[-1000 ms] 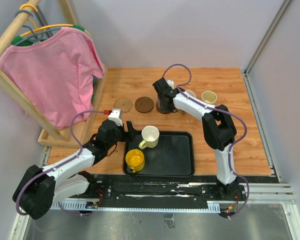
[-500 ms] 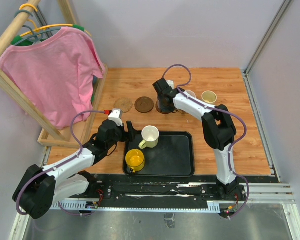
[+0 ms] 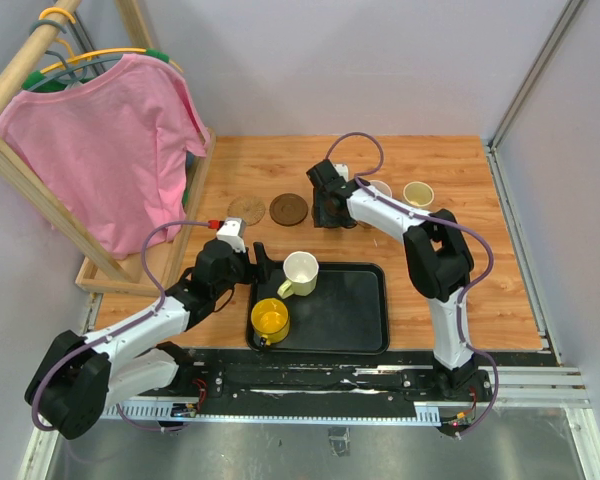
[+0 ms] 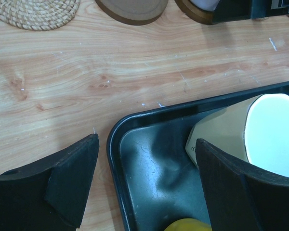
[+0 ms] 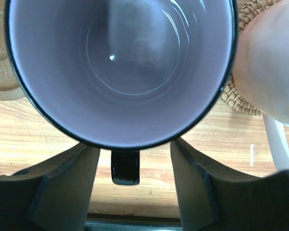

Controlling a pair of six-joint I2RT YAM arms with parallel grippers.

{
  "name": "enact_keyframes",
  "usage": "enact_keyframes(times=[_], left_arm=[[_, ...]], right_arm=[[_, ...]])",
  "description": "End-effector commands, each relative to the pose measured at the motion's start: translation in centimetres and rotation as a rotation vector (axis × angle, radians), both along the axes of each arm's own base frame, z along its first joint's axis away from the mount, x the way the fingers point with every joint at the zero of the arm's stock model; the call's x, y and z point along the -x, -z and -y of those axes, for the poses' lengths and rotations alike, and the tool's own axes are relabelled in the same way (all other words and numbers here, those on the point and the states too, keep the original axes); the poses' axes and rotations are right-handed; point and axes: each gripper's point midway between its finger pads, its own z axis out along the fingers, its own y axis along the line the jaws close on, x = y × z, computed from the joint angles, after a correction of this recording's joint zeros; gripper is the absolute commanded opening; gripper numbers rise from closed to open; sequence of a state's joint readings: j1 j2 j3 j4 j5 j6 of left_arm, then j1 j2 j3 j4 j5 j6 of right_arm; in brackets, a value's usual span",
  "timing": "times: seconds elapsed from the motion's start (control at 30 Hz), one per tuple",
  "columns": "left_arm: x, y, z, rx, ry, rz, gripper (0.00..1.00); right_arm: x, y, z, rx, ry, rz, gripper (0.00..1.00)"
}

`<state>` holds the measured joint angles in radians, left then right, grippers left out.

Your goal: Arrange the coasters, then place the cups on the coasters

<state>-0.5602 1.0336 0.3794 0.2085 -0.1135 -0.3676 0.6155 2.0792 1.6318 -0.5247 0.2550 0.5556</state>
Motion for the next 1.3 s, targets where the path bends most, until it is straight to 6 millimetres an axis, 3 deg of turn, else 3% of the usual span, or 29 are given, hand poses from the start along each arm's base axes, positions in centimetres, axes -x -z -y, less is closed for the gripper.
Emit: enact_keyframes(times=[0.0, 0.3, 0.5, 0.8, 1.1, 1.27], left_arm=[[0.1, -2.6, 1.0, 0.066, 0.043, 0.088, 0.86], [2.5, -6.2, 3.0, 0.152, 0.222, 0.181, 0.90], [4.4, -6.8, 4.9, 0.158, 0.388, 0.146, 0.91], [6.1, -7.6, 6.7, 0.149, 0.532, 0.065, 1.00], [5.4, -4.5, 6.4, 0.042, 0.471, -0.040, 1.00], [5.5, -2.7, 6.8, -0.025, 0.448, -0.088, 1.00]], right_arm=[[0.1, -2.9, 0.6, -0.025, 0.015, 0.048, 0.67], [1.4, -6.4, 0.3, -0.064, -0.028, 0.109, 0.75], [2.5, -9.9, 0.2, -0.096, -0.067, 0.179, 0.80], [5.1, -15.7, 2.7, -0.158, -0.071, 0.346, 0.84], [7.9, -19.7, 6.4, -0.197, -0.034, 0.513, 0.85], [9.1, -20.5, 8.0, -0.201, -0.024, 0.580, 0.85]])
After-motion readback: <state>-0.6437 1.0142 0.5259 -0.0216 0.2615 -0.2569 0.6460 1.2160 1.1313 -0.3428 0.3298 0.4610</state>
